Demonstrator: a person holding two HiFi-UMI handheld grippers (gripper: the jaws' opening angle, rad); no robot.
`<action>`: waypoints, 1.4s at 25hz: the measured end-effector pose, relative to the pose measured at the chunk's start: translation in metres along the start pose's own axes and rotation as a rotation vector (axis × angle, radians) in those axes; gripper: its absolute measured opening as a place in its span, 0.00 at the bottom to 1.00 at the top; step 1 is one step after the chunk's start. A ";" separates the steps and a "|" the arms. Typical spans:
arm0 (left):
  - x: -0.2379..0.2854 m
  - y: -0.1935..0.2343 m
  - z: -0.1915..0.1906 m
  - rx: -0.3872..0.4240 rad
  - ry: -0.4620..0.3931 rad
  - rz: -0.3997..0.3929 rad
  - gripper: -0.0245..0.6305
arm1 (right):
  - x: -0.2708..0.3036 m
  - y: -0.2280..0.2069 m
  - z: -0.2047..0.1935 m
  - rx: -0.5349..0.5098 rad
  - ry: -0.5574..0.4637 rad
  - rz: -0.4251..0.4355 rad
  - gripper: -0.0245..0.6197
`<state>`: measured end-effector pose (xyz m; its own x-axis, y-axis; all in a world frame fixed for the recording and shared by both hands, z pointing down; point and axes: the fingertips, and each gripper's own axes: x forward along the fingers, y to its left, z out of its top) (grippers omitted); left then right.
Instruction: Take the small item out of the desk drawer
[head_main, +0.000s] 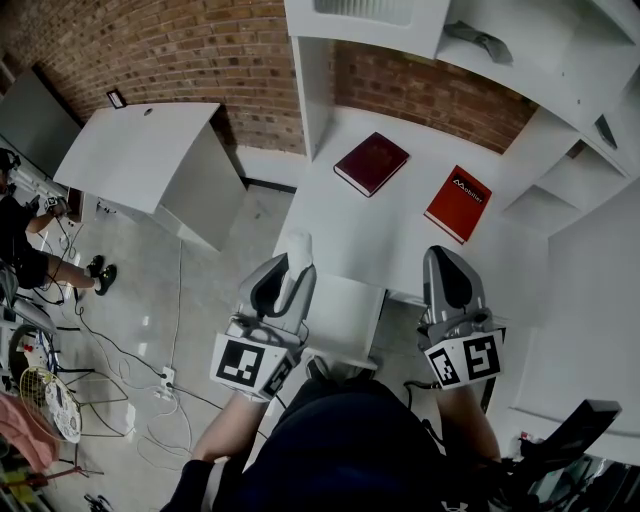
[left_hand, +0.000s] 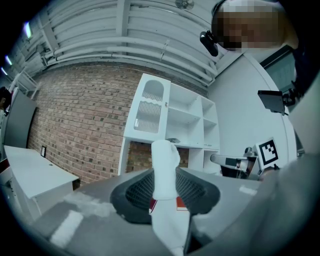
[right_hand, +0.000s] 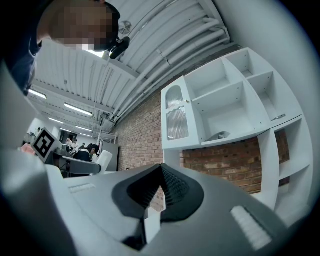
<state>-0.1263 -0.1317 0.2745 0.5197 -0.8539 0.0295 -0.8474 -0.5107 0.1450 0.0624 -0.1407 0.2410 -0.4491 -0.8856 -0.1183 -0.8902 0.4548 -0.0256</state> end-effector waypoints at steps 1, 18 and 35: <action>0.000 0.000 0.000 0.000 0.000 0.000 0.25 | 0.000 0.000 0.000 0.001 0.000 0.000 0.04; 0.004 -0.004 -0.002 -0.009 0.009 -0.003 0.25 | -0.003 -0.005 -0.001 0.017 0.008 -0.003 0.04; 0.004 -0.005 -0.004 0.007 0.018 0.006 0.25 | -0.006 -0.009 -0.003 0.024 0.007 0.001 0.04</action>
<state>-0.1195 -0.1318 0.2777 0.5167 -0.8548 0.0479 -0.8510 -0.5067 0.1379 0.0724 -0.1400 0.2450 -0.4502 -0.8860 -0.1110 -0.8879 0.4574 -0.0496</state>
